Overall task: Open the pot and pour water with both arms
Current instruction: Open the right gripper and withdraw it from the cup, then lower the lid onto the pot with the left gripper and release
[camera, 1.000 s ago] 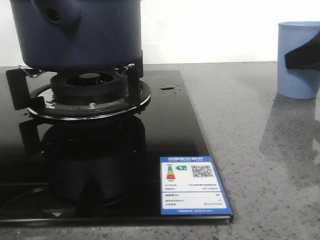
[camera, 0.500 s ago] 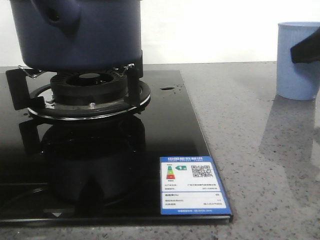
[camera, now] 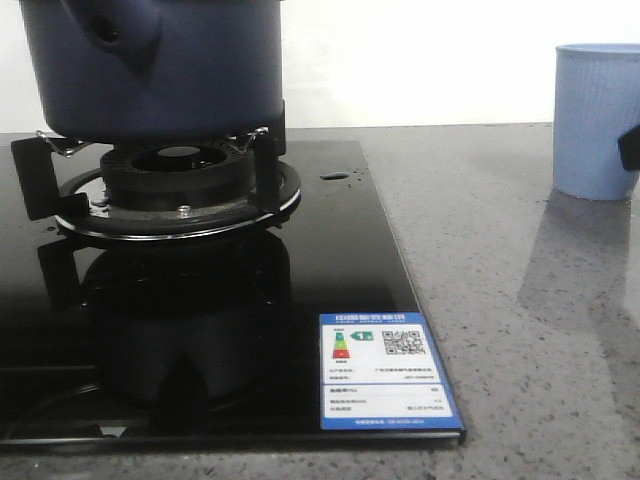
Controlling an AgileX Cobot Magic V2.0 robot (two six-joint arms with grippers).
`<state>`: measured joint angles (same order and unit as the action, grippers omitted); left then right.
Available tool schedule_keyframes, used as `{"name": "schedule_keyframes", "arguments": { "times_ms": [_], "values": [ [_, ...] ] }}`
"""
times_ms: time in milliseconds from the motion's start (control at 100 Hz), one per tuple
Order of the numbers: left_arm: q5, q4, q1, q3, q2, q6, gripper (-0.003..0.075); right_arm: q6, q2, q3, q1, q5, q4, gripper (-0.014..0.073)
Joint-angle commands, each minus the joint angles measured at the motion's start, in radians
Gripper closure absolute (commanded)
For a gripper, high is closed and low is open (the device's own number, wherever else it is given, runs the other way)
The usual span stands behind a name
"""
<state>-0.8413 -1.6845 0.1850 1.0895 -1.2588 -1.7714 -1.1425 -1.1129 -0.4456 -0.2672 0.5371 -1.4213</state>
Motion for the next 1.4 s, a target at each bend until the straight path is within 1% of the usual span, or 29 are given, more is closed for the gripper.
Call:
{"name": "schedule_keyframes", "arguments": {
  "times_ms": [0, 140, 320, 450, 670, 990, 1110, 1170, 1390],
  "values": [
    [-0.067, -0.092, 0.000, 0.040, 0.036, 0.011, 0.0351, -0.004, 0.095, 0.033, -0.001, -0.005, 0.019, 0.0004],
    [-0.090, -0.092, -0.029, 0.040, 0.036, 0.011, 0.0351, -0.004, 0.225, 0.106, -0.001, -0.032, 0.019, 0.0004],
    [-0.085, -0.084, -0.123, 0.040, 0.022, 0.011, 0.0351, -0.005, 0.379, 0.159, -0.001, -0.053, 0.019, 0.0004],
    [-0.085, -0.079, -0.190, 0.040, -0.007, 0.011, 0.0351, -0.045, 0.420, 0.173, -0.001, -0.053, 0.015, 0.0004],
    [-0.079, -0.030, -0.264, 0.040, -0.056, 0.011, 0.0351, -0.045, 0.424, 0.173, -0.001, -0.030, 0.015, 0.0004],
    [-0.073, -0.022, -0.279, 0.040, -0.126, 0.011, 0.0351, -0.045, 0.424, 0.173, -0.001, -0.025, 0.015, 0.0006],
    [-0.070, 0.011, -0.279, 0.040, -0.144, 0.011, 0.0351, -0.045, 0.424, 0.173, -0.001, -0.025, 0.015, 0.0005],
    [-0.070, 0.034, -0.279, 0.040, -0.145, 0.011, 0.0351, -0.045, 0.424, 0.173, -0.001, -0.025, 0.015, 0.0005],
    [-0.086, 0.036, -0.279, 0.038, -0.154, 0.011, 0.0351, -0.045, 0.424, 0.173, -0.001, -0.025, 0.015, 0.0005]
  ]
}}
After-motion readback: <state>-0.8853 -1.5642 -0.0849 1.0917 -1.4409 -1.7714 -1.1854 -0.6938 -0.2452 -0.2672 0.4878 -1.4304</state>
